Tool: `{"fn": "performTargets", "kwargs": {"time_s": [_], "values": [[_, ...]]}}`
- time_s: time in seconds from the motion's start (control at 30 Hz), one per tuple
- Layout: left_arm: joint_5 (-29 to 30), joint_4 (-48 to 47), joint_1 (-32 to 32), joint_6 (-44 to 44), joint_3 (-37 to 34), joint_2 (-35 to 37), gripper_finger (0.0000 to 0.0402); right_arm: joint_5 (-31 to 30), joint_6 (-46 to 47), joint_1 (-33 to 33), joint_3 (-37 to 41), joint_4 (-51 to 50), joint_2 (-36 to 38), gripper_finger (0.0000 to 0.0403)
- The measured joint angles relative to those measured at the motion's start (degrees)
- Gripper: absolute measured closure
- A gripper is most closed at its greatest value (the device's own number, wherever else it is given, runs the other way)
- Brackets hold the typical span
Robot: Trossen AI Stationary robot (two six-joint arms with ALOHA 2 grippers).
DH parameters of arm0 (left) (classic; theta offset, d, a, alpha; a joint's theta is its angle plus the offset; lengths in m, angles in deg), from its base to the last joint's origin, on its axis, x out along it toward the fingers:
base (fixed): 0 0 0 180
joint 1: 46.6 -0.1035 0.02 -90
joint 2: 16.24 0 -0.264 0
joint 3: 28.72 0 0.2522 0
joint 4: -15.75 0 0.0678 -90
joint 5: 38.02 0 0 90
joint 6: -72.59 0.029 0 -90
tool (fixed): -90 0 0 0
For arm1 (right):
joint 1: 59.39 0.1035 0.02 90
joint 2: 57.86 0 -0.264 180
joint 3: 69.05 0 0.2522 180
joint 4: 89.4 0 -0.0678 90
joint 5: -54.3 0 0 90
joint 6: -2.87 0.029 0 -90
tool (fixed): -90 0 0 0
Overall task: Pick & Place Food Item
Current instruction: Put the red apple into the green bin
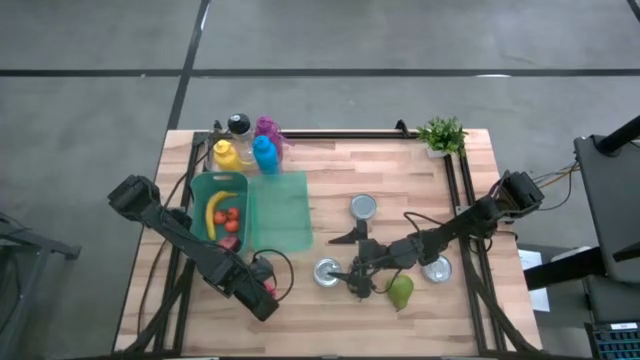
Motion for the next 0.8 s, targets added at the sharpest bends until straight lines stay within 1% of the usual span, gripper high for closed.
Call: {"fn": "performTargets", "kwargs": {"time_s": [0.17,0.27,0.47,0.8], "values": [[0.02,0.34,0.00,0.07,-0.06,0.01,0.0088,0.00,0.00,0.01,0.00,0.00,0.01,0.0006],[0.01,0.44,0.00,0.09,-0.08,-0.01,0.0098,0.00,0.00,0.01,0.00,0.00,0.00,0.0006],[-0.02,2.13,-0.04,0.24,-0.12,-0.13,0.0101,0.00,0.00,0.02,0.00,-0.01,0.02,0.0006],[-0.89,1.38,-0.04,0.02,-0.13,1.27,0.0102,0.00,0.00,0.00,-0.02,0.01,0.02,0.0006]]}}
